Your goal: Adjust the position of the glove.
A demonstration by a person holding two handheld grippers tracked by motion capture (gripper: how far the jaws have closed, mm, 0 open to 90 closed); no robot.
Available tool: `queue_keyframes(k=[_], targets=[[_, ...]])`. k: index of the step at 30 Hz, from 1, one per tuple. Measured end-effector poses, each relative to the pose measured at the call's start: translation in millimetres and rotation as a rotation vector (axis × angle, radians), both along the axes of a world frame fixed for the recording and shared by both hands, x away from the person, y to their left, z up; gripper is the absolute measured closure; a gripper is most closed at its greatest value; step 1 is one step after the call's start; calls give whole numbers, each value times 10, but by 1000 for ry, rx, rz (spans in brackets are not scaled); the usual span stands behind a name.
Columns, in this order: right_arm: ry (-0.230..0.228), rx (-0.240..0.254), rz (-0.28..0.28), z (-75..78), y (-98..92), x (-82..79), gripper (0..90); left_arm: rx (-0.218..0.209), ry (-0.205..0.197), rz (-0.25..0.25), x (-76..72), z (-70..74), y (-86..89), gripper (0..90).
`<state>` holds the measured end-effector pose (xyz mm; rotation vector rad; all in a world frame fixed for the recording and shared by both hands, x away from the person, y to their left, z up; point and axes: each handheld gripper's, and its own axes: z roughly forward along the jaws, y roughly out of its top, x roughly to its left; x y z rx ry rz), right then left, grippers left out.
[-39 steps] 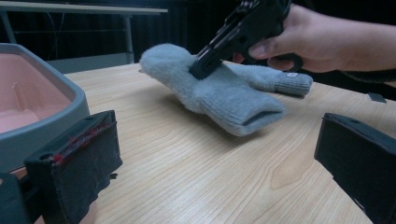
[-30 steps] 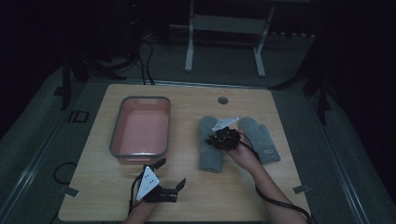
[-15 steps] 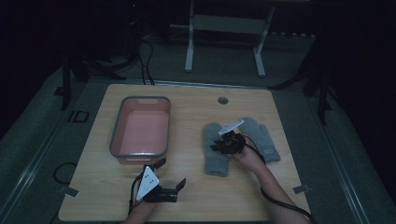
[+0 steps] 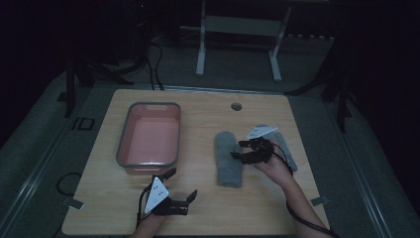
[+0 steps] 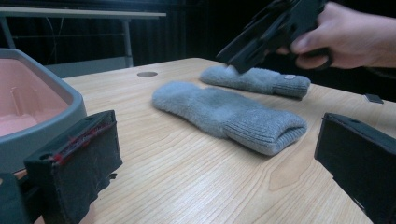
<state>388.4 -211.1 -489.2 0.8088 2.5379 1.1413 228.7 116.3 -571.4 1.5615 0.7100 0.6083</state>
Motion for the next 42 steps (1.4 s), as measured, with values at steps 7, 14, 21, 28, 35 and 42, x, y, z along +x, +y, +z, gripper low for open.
queue_keyframes(k=[7, 14, 21, 28, 35, 42], targets=[[-70, -9, -163, 147, -521, -124, 463, -3, 6, 2, 5, 1, 3, 4], [-56, 8, -323, 98, -940, -39, 421, -2, 7, 2, 8, 1, 0, 4], [14, 24, -463, -74, -1124, 156, 371, -4, 7, 0, 8, 1, 2, 4], [24, -7, -471, -252, -1122, 300, 392, -6, 9, -5, 11, 1, 4, 4], [29, -114, -443, -434, -1021, 383, 446, -5, 7, -7, 10, 1, 3, 4], [40, -134, -464, -508, -990, 382, 765, -2, 7, -7, 8, 1, 1, 4]])
